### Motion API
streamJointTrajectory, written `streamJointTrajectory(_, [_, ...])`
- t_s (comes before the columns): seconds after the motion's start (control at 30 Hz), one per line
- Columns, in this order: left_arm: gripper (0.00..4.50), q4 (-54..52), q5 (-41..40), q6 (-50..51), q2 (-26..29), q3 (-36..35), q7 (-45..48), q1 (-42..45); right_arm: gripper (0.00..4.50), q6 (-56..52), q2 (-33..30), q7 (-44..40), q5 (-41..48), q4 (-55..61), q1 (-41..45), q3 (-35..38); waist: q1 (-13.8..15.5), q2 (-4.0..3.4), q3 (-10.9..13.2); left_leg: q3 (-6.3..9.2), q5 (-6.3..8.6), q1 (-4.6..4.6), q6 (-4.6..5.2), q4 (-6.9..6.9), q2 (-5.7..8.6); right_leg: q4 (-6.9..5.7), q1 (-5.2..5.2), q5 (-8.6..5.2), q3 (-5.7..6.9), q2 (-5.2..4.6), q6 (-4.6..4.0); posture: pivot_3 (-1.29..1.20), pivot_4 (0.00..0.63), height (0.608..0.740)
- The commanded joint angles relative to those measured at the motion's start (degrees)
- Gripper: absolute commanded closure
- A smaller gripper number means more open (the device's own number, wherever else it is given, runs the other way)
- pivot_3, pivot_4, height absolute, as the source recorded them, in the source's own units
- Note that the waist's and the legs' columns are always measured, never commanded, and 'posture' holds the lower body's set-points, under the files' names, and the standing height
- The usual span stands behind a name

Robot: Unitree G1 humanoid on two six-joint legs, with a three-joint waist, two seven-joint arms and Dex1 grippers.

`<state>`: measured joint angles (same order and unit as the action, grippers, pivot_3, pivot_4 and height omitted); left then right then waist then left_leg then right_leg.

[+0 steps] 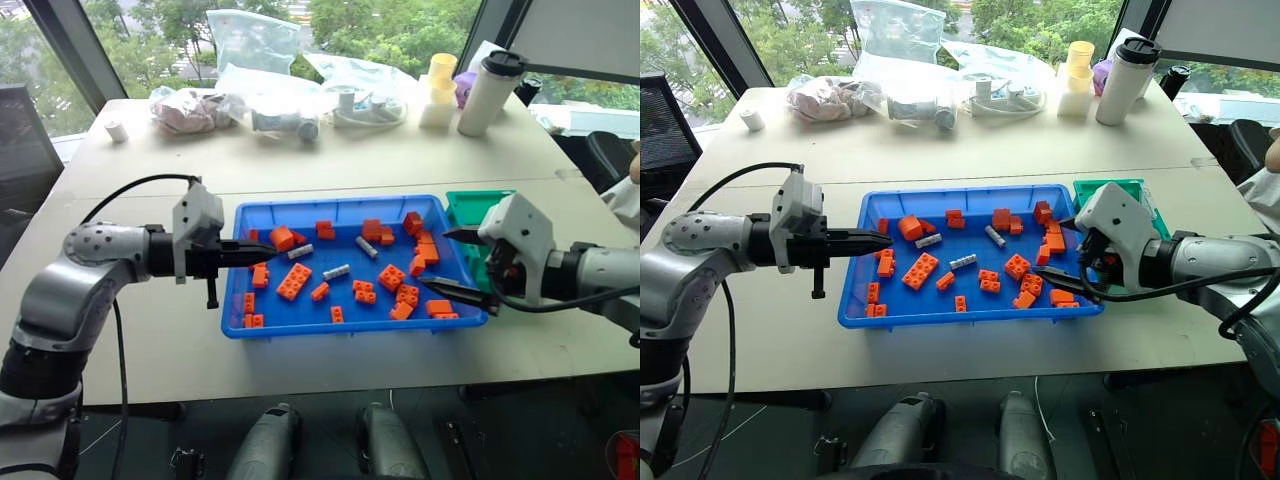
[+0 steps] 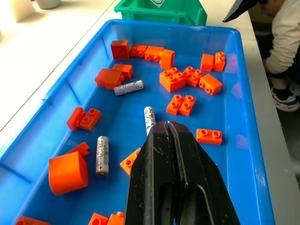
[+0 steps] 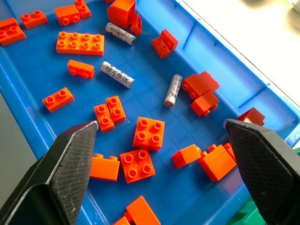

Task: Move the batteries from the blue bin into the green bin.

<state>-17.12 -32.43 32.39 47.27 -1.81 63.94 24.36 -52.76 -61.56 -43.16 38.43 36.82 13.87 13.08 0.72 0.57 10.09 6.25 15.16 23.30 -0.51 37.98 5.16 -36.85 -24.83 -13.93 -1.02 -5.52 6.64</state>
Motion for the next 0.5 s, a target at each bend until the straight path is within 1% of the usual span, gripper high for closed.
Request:
streamJointTrajectory(0.03, [4.5, -2.02, -0.79, 0.02, 1.12, -2.16, -0.3, -0.36, 0.04, 1.16, -0.59, -0.56, -0.66, -0.05, 1.28, -0.11, -0.02, 0.0, 0.0, 0.0, 0.0, 0.0, 0.0, 0.0, 0.0, 0.0, 0.0, 0.0, 0.0, 0.0, 0.0, 0.0, 0.15, 0.74])
streamJointTrajectory(0.23, [4.5, -3.47, -2.93, 1.95, 0.94, -2.92, -1.24, -0.15, 0.04, 1.46, -0.64, -0.99, -0.87, -0.47, 1.59, -0.58, -0.01, 0.0, 0.0, 0.0, 0.0, 0.0, 0.0, 0.0, 0.0, 0.0, 0.0, 0.0, 0.0, -0.01, 0.0, 0.0, 0.15, 0.74])
streamJointTrajectory(0.5, [4.5, -3.63, -1.69, 1.1, 1.25, -2.85, -1.97, -0.75, 0.04, 2.3, -0.23, -1.88, -2.06, -1.77, 3.38, -2.58, -0.03, 0.0, 0.0, 0.0, 0.0, 0.0, 0.0, 0.0, 0.0, 0.0, 0.0, 0.0, 0.0, 0.0, 0.0, 0.0, 0.15, 0.74])
